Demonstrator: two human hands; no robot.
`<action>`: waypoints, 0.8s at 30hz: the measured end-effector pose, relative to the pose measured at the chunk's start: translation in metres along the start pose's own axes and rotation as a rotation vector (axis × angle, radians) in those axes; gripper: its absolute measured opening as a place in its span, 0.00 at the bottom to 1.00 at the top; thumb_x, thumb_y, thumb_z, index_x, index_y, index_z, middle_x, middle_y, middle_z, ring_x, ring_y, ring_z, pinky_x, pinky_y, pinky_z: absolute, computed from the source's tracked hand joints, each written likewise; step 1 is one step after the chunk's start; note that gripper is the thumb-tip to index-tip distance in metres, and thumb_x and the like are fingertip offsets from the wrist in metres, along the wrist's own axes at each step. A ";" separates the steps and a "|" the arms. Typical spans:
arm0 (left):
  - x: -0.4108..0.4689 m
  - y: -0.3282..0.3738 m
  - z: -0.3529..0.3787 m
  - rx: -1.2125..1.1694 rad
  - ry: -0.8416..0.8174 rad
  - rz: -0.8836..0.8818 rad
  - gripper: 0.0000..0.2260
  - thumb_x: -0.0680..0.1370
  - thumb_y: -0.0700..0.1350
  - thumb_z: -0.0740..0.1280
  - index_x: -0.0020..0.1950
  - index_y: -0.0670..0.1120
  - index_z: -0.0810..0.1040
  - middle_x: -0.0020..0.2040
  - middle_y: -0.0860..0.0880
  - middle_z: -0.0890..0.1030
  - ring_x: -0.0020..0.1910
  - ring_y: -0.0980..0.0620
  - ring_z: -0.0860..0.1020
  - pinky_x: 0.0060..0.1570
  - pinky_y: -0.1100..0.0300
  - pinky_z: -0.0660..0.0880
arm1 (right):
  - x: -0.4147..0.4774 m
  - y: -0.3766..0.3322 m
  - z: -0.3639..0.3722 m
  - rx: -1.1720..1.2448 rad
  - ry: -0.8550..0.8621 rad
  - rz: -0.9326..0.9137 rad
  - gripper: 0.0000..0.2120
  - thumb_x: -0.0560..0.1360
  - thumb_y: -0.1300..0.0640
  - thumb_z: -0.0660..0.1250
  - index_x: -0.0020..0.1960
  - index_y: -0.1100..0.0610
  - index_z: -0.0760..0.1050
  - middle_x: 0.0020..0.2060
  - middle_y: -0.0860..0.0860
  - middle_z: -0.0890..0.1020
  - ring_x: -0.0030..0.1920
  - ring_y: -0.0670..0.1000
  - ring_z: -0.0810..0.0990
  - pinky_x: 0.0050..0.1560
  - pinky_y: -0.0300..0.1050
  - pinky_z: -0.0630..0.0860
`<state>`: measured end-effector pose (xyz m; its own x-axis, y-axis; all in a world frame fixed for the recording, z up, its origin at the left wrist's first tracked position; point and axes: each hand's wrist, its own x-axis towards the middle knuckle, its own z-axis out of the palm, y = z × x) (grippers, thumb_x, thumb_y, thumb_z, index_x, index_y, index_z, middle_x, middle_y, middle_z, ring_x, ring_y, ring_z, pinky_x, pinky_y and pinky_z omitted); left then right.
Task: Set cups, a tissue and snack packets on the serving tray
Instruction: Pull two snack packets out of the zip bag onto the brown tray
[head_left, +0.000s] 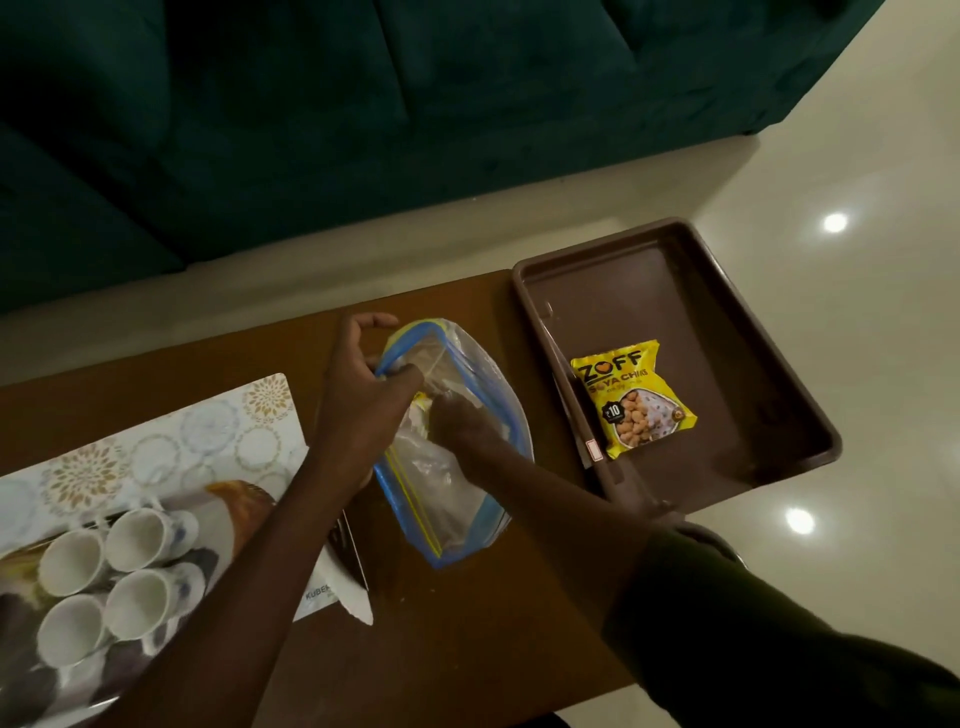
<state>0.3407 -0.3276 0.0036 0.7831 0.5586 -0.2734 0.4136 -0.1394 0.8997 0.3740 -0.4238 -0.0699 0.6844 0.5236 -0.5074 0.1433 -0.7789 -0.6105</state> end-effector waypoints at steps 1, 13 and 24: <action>0.000 -0.001 -0.001 -0.001 0.006 0.002 0.20 0.71 0.39 0.70 0.56 0.59 0.71 0.48 0.43 0.80 0.41 0.46 0.80 0.39 0.50 0.79 | -0.006 -0.003 -0.005 -0.044 0.008 -0.017 0.08 0.78 0.71 0.58 0.54 0.66 0.73 0.37 0.53 0.71 0.40 0.49 0.74 0.40 0.37 0.73; 0.008 -0.002 -0.007 -0.044 0.055 0.120 0.13 0.78 0.46 0.66 0.61 0.51 0.69 0.44 0.50 0.79 0.36 0.56 0.79 0.34 0.61 0.75 | -0.049 -0.055 -0.150 -0.444 -0.327 -0.067 0.09 0.77 0.60 0.61 0.43 0.66 0.75 0.36 0.55 0.78 0.38 0.55 0.78 0.35 0.39 0.75; -0.004 -0.022 -0.022 0.018 0.058 0.032 0.14 0.77 0.42 0.66 0.61 0.51 0.71 0.49 0.46 0.79 0.38 0.53 0.77 0.36 0.54 0.74 | -0.066 -0.007 -0.186 0.611 0.170 -0.210 0.10 0.75 0.60 0.64 0.44 0.51 0.83 0.41 0.47 0.87 0.45 0.49 0.86 0.45 0.47 0.83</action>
<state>0.3188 -0.3091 -0.0077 0.7679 0.6001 -0.2242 0.3978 -0.1724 0.9011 0.4612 -0.5168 0.0813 0.7967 0.5418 -0.2676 -0.1109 -0.3042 -0.9461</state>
